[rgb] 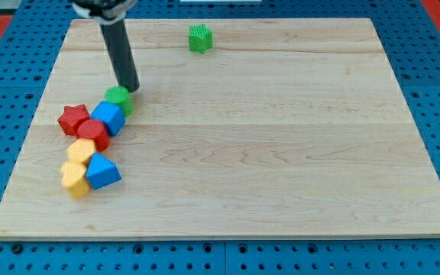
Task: Push green star into the red star
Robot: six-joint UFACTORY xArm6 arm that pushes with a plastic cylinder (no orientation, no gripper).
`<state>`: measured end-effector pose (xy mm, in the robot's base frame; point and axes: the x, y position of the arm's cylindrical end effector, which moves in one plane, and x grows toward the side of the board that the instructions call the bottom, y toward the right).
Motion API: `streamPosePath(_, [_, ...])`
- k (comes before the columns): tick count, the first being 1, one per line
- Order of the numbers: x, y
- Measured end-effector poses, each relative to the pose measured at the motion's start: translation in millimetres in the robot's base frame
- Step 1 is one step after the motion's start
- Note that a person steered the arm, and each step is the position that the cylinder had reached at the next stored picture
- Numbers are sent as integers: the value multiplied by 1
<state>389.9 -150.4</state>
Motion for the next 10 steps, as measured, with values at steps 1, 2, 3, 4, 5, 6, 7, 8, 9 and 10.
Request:
streamPosePath(1, [36, -4])
streamPosePath(2, [17, 10])
streamPosePath(3, [-21, 94])
streamPosePath(4, [-84, 159])
streamPosePath(5, [-133, 159])
streamPosePath(6, [-154, 126])
streamPosePath(7, [-155, 83])
streamPosePath(8, [-167, 34])
streamPosePath(9, [-182, 15])
streamPosePath(10, [-183, -32])
